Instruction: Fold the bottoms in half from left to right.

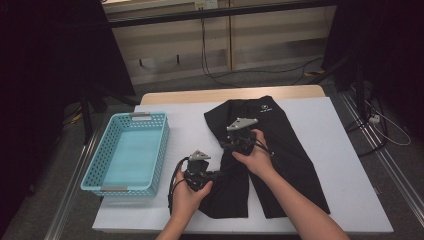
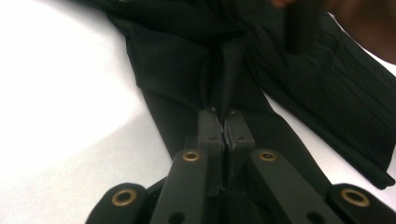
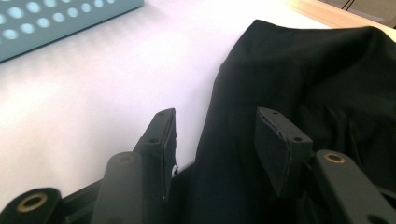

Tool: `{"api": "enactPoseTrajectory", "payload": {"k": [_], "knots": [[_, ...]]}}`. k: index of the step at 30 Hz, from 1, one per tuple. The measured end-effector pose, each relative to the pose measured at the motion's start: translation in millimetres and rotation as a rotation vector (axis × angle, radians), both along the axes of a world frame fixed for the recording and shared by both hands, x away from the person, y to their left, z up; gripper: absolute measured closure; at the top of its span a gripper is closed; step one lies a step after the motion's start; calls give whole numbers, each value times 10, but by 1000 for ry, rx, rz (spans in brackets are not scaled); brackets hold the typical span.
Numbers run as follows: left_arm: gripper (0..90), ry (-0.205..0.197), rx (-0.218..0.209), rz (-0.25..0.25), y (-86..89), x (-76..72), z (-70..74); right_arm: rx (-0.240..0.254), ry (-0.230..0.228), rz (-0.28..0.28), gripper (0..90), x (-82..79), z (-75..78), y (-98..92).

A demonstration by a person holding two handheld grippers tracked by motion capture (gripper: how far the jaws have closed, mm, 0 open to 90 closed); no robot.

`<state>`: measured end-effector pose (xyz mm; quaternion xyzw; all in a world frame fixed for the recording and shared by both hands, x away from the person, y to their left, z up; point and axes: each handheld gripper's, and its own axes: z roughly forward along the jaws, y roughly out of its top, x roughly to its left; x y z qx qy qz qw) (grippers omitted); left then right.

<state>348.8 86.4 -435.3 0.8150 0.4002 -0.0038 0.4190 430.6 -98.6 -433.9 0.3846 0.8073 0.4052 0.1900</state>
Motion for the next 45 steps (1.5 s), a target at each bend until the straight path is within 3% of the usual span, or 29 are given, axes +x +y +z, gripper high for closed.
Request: {"api": "enactPoseTrajectory", "payload": {"k": [4, 9, 11, 14, 15, 18, 22, 24, 27, 31, 34, 36, 37, 39, 40, 41, 43, 45], "knots": [[880, 3, -8, 7, 11, 3, 5, -46, -6, 11, 498, 206, -79, 144], [879, 9, -9, 10, 20, 6, -19, -118, 29, 11, 551, 376, -279, 229], [879, 11, -11, 13, 28, 11, -30, -65, 43, -6, 621, 404, -309, 203], [879, 15, -13, 14, 33, 21, -37, -55, 48, -5, 766, 409, -310, 194], [879, 16, -14, 15, 29, 21, -36, -57, 53, -2, 876, 410, -303, 188], [879, 16, -29, 10, 14, 20, -14, -58, 73, -4, 899, 433, -259, 136], [876, 6, -54, -6, -27, 7, 61, 15, 47, -21, 900, 441, -42, -54], [876, -10, -70, -20, -85, 5, 125, 46, 57, -60, 900, 439, 74, -191], [876, -26, -90, -50, -197, 5, 217, 91, 35, -90, 900, 413, 263, -401], [878, -48, -136, -104, -458, 9, 402, 98, -11, -122, 900, 354, 543, -672], [877, -77, -153, -174, -753, 9, 556, 96, -50, -167, 900, 294, 752, -946], [816, -84, -192, -214, -919, 31, 600, 110, -65, -258, 900, 258, 890, -1243], [718, -99, -200, -222, -974, 57, 608, 132, -73, -315, 900, 243, 934, -1403], [603, -131, -177, -211, -1002, 114, 600, 169, -74, -410, 889, 216, 960, -1670], [487, -131, -157, -199, -985, 153, 583, 182, -74, -435, 761, 203, 946, -1782], [374, -137, -139, -178, -947, 186, 558, 180, -72, -434, 601, 199, 918, -1844], [274, -143, -116, -142, -822, 233, 494, 149, -25, -409, 546, 153, 848, -1866], [217, -134, -83, -111, -672, 281, 422, 126, -22, -367, 508, 65, 760, -1826]]}}
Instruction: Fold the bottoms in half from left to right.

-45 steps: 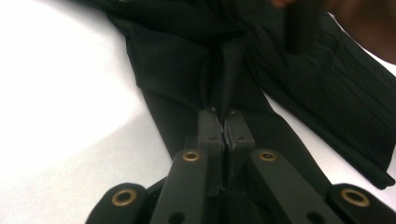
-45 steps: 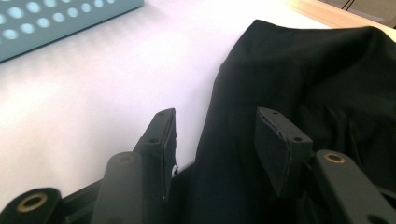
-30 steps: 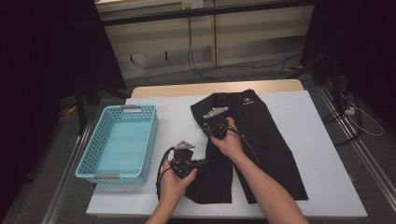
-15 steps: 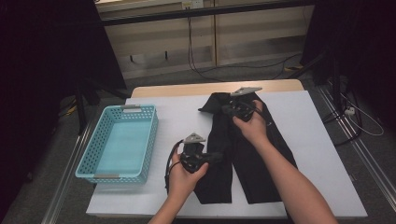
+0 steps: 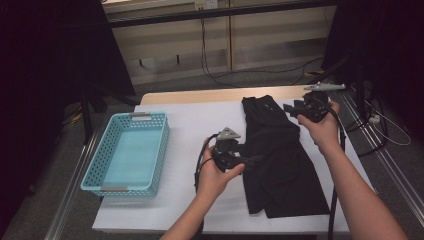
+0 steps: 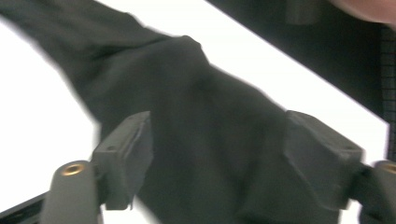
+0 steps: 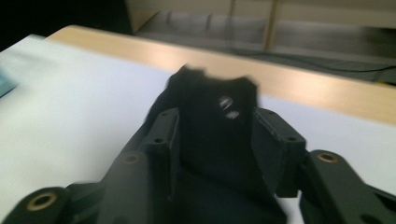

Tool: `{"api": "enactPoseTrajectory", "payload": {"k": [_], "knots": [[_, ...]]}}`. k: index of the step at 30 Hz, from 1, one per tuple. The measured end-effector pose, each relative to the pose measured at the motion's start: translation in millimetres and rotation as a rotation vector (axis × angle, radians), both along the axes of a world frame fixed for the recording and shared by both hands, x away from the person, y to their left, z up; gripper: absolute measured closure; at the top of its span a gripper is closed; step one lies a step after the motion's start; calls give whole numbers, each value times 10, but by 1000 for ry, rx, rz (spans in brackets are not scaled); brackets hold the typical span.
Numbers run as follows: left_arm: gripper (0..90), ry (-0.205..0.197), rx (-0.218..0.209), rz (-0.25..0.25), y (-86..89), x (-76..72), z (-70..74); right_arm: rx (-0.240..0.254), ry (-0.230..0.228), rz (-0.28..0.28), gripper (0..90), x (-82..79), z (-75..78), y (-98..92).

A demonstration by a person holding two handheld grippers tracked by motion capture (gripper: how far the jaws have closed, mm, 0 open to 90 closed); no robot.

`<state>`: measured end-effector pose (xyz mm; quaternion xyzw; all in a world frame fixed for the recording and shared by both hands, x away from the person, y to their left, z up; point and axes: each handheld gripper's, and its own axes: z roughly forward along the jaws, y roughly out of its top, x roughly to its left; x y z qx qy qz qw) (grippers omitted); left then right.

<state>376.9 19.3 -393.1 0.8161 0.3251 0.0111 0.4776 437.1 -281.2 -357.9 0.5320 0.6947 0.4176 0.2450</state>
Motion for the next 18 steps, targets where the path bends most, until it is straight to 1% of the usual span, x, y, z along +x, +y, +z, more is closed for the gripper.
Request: {"api": "enactPoseTrajectory", "payload": {"k": [1, 3, 5, 6, 8, 9, 11, 12, 14, 15, 16, 18], "knots": [[203, -10, 23, 13, 74, 21, -30, 5, 18, 27, 478, -46, -55, 31], [186, -24, 52, 34, 238, 62, -84, -16, 50, 57, 455, -152, -171, 94], [176, -27, 71, 52, 373, 95, -121, -9, 75, 88, 443, -274, -291, 138], [176, -30, 81, 56, 417, 108, -133, -19, 93, 109, 430, -346, -364, 160], [173, -24, 95, 78, 534, 138, -176, -34, 111, 127, 429, -444, -463, 183], [165, -17, 106, 76, 583, 156, -196, -50, 125, 137, 429, -512, -531, 196], [162, -15, 123, 86, 653, 177, -233, -54, 143, 162, 418, -614, -624, 220], [158, -13, 140, 84, 695, 188, -257, -56, 148, 169, 414, -651, -649, 229], [157, -21, 154, 94, 748, 198, -284, -64, 156, 186, 400, -754, -697, 252], [157, -20, 149, 104, 770, 199, -307, -63, 151, 188, 392, -787, -704, 258], [156, -15, 158, 99, 804, 206, -325, -66, 142, 194, 376, -827, -711, 263], [153, -3, 169, 103, 855, 212, -381, -76, 142, 201, 361, -908, -720, 276]]}}
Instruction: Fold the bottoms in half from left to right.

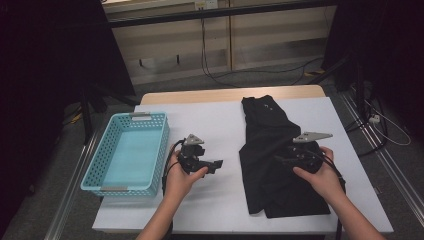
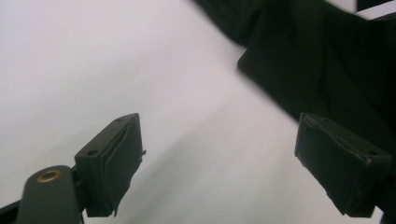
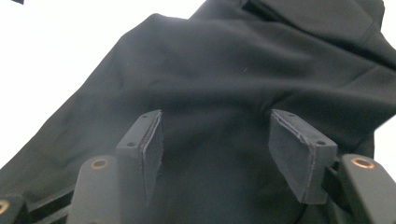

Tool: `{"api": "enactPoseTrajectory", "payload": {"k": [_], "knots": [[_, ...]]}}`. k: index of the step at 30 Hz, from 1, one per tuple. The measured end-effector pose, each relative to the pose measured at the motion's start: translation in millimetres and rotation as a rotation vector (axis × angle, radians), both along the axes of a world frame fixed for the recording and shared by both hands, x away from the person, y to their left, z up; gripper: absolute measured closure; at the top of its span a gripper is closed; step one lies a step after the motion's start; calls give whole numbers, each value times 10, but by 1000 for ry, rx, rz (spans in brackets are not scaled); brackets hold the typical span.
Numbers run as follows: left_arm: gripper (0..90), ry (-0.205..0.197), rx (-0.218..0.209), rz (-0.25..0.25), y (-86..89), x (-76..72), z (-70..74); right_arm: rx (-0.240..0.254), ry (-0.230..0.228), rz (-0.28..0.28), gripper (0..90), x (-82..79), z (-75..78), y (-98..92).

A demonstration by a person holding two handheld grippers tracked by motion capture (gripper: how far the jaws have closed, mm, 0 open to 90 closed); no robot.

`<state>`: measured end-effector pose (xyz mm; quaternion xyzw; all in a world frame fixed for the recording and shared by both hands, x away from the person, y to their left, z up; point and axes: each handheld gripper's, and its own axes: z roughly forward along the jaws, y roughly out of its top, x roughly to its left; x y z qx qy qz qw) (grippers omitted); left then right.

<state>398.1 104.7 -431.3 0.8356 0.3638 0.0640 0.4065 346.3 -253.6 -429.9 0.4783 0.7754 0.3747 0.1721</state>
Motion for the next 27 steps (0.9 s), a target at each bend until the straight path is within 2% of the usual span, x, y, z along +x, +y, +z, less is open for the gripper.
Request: {"api": "enactPoseTrajectory", "payload": {"k": [2, 4, 6, 8, 11, 16, 19, 22, 26, 27], "knots": [[153, -3, 6, 15, 49, -1, -57, -5, -1, 6, 363, -72, -10, 6], [152, 12, 5, 25, 90, 5, -94, -2, 2, 12, 380, -139, -23, 2], [152, 4, 12, 29, 128, -7, -109, 3, -2, 22, 442, -201, -34, 1], [153, 13, 18, 24, 153, -21, -134, 20, 9, 47, 504, -272, -48, 16], [152, 18, 16, 39, 193, -32, -157, 18, 13, 75, 568, -339, -57, 77], [152, 8, 23, 48, 232, -57, -131, 22, 28, 167, 605, -449, -46, 238], [152, 5, 20, 59, 244, -72, -126, 0, 34, 197, 587, -521, -86, 294], [152, 6, 25, 57, 257, -79, -122, -41, 70, 220, 622, -553, -153, 302], [153, -5, 19, 70, 275, -84, -107, -92, 66, 241, 877, -577, -164, 289], [153, -5, 20, 69, 281, -85, -101, -92, 70, 245, 894, -577, -152, 279]]}}
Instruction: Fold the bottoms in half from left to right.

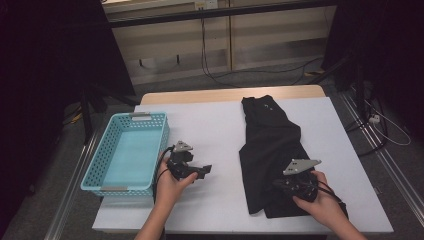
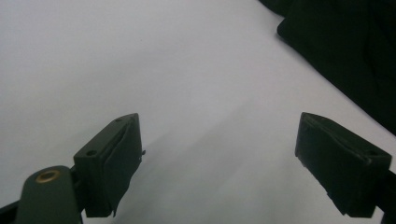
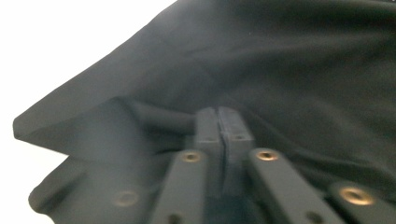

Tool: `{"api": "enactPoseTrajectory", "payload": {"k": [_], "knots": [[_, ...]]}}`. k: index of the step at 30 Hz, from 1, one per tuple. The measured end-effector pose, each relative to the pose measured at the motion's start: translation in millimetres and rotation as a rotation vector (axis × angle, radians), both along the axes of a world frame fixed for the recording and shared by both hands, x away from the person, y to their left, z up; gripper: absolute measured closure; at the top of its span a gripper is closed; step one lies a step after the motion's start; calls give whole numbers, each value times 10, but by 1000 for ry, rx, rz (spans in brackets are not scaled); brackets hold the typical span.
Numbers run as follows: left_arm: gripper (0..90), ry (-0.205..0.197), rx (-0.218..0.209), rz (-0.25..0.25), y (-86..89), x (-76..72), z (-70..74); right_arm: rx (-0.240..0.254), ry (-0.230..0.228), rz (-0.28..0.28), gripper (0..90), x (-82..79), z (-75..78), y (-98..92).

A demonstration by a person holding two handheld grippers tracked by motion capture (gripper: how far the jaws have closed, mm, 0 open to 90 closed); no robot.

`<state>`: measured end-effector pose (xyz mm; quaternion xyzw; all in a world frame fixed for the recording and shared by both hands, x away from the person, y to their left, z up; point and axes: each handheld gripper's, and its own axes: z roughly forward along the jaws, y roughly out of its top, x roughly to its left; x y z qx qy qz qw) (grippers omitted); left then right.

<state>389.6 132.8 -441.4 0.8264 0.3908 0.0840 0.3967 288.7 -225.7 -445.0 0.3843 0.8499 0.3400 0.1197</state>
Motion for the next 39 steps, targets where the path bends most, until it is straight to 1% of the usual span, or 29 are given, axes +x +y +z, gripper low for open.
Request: {"api": "enactPoseTrajectory", "payload": {"k": [2, 5, 10, 13, 14, 17, 21, 24, 27, 28, 29, 30, 31, 33, 34, 35, 36, 39], "knots": [[155, -5, -7, 9, 4, -3, -4, 10, 8, 9, 899, -1, 16, -34], [155, -6, 2, 10, 22, 0, -6, 39, 6, -4, 900, -32, 52, -139], [155, -8, 4, 14, 27, 2, -6, 77, -29, -39, 900, -157, 151, -402], [155, -8, 4, 9, 14, -2, -1, 89, -34, -64, 900, -250, 165, -574], [155, -8, -2, 12, 0, -5, -2, 94, -31, -67, 900, -271, 163, -611], [155, -7, 4, 4, -21, -5, -6, 93, -36, -87, 900, -363, 153, -743], [155, -1, 10, -4, -41, -3, -22, 107, -44, -106, 900, -449, 187, -867], [154, 0, 11, -2, -40, 2, -33, 103, -46, -111, 900, -487, 178, -918], [154, -3, 15, 1, -24, 7, -27, 83, -46, -125, 896, -485, 164, -933], [154, -1, 11, 1, -19, 9, -24, 74, -54, -123, 885, -475, 175, -929], [152, 1, 12, 1, -13, 10, -19, 77, -58, -125, 849, -468, 186, -922], [152, -1, 12, 4, -8, 12, -17, 78, -64, -128, 792, -455, 203, -907], [152, 0, 6, 5, -3, 15, -16, 74, -70, -124, 757, -434, 220, -889], [150, -3, 11, 5, 4, 17, -16, 70, -92, -128, 670, -390, 252, -837], [151, -2, 10, 5, 5, 16, -17, 72, -95, -134, 618, -357, 261, -809], [150, -2, 10, 4, 6, 15, -18, 74, -96, -140, 584, -320, 267, -781], [150, 0, 10, 5, 6, 14, -18, 71, -103, -142, 557, -265, 265, -746], [147, 2, 13, 0, 13, 9, -19, 61, -104, -151, 486, -109, 239, -672]]}}
